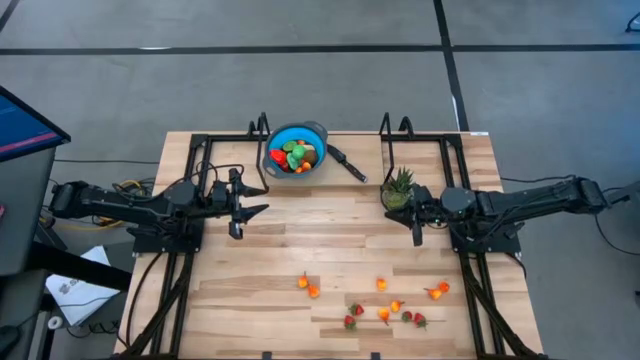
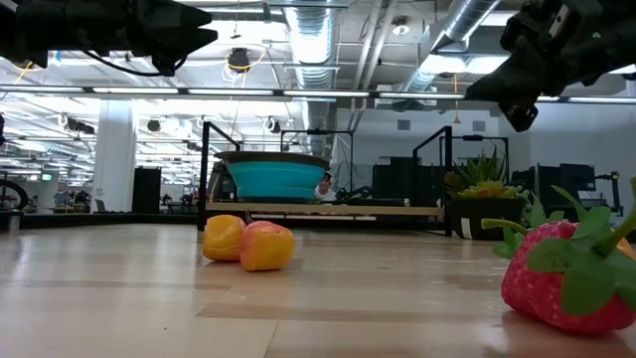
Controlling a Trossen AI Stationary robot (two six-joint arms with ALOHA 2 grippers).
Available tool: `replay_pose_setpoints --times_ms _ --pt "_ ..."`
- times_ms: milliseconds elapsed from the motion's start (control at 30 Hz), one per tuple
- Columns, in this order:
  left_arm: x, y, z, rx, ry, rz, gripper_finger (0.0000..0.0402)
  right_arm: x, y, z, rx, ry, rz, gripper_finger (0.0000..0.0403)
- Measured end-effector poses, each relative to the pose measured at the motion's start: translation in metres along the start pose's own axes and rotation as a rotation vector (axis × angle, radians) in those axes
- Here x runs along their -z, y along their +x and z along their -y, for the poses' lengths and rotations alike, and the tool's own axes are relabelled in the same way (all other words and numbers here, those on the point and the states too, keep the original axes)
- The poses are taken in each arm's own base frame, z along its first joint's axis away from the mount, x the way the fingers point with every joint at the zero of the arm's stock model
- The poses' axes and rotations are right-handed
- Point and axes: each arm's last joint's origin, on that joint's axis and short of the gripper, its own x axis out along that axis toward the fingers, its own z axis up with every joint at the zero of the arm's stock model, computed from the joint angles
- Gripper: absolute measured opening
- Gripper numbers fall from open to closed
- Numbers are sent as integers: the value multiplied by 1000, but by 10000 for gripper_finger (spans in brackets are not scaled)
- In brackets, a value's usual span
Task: Pick & Place Fruit
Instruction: Put the pear into the basket
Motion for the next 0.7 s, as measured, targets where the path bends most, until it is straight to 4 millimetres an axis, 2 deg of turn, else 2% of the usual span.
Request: replay_pose_setpoints --times_ms 533,700 --pt "-1 0 0 0 -2 11 173 5 -2 -10 -69 -14 -32 3" --pt "-1 0 0 0 -2 14 173 5 -2 -10 -62 -11 -29 33"
